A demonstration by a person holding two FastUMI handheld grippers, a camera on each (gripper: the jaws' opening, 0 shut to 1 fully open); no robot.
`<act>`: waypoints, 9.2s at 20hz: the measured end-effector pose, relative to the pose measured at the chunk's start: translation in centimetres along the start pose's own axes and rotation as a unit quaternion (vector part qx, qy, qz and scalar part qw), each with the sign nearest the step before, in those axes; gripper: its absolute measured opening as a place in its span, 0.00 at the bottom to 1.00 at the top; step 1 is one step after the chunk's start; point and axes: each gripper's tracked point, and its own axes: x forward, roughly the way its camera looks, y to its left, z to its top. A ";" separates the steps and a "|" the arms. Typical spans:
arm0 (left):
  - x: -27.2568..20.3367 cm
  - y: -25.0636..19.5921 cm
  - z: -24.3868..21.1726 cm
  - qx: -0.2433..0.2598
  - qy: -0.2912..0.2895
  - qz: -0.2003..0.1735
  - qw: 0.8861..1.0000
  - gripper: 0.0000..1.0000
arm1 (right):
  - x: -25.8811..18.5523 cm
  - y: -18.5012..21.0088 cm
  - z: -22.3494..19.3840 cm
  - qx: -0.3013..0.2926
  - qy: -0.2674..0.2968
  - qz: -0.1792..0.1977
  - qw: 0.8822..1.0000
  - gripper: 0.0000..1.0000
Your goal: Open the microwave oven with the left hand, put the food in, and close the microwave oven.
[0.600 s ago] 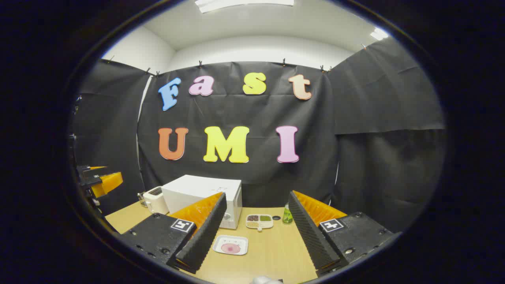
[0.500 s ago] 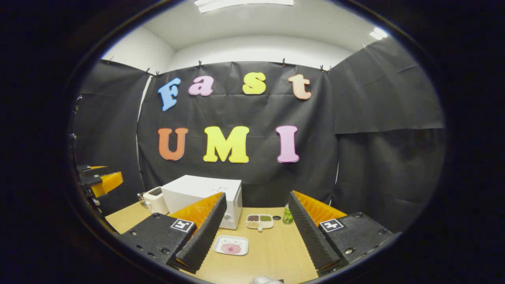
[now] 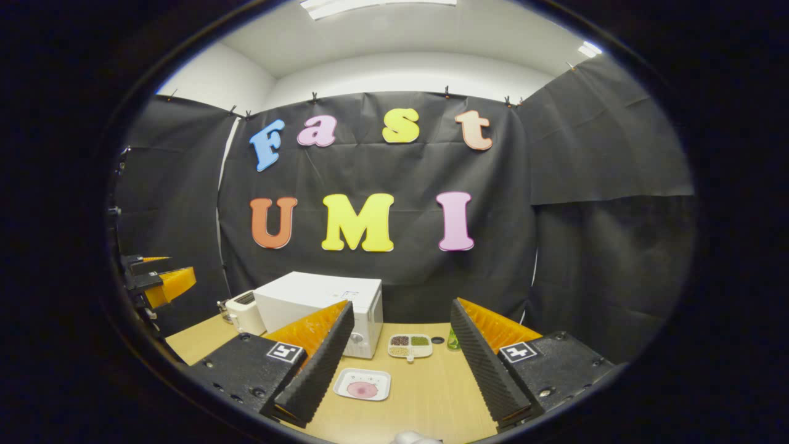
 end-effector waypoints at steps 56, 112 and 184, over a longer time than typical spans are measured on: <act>11.6 -5.8 -25.1 -0.030 0.136 -0.062 0.988 0.02 | -0.1 -3.9 -4.1 -0.039 0.080 0.057 0.994 1.00; -3.0 -2.9 -9.8 -0.023 0.125 0.075 0.989 0.96 | 22.5 4.9 -42.3 0.200 0.549 0.141 0.799 0.19; 3.3 18.1 -12.4 -0.005 0.120 0.039 0.992 0.97 | 32.3 27.9 -20.2 0.322 0.159 0.047 0.932 0.99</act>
